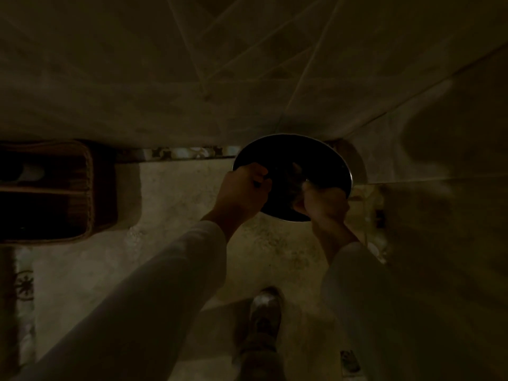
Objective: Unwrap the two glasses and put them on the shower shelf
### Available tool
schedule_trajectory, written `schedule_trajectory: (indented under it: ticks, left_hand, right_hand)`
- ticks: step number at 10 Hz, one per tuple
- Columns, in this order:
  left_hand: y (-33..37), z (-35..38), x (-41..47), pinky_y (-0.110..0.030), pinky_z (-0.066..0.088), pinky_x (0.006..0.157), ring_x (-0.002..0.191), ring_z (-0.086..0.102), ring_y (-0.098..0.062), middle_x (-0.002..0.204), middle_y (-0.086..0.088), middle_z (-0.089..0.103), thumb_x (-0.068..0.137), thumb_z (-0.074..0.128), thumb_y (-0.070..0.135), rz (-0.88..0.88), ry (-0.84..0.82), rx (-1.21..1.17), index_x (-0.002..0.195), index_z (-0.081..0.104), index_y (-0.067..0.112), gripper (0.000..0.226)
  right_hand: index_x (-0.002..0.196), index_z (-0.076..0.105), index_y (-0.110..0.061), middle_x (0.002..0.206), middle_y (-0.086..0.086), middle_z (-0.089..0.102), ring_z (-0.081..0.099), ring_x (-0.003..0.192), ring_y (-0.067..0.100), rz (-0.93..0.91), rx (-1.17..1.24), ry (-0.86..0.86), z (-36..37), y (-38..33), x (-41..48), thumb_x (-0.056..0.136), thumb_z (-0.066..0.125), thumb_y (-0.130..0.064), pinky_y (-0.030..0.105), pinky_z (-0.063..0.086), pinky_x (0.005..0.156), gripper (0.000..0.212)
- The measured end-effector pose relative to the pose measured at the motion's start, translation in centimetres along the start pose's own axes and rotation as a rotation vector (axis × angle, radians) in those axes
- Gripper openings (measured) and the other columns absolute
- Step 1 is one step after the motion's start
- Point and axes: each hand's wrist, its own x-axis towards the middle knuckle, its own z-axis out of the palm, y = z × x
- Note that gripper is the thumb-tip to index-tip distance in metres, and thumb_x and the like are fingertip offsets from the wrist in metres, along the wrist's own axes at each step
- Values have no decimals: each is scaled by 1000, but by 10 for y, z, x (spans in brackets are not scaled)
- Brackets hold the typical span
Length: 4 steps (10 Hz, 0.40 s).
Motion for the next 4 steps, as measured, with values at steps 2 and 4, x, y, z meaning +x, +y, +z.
schedule_trajectory:
  ticks: [2, 4]
  left_hand:
    - [-19, 4, 19, -24, 45, 93, 118, 61, -26, 128, -7, 68, 96, 63, 23, 2, 28, 107, 118, 71, 12, 26]
    - [-19, -6, 1, -24, 48, 87, 108, 67, -26, 118, -7, 72, 95, 61, 18, -24, 29, 106, 108, 74, 13, 19]
  right_hand:
    - [135, 61, -1, 124, 17, 68, 70, 108, 37, 37, 16, -60, 36, 1, 30, 98, 68, -38, 47, 64, 83, 53]
    - [139, 53, 3, 107, 16, 68, 70, 90, 29, 136, 216, -158, 23, 3, 5, 109, 48, -19, 36, 57, 67, 37]
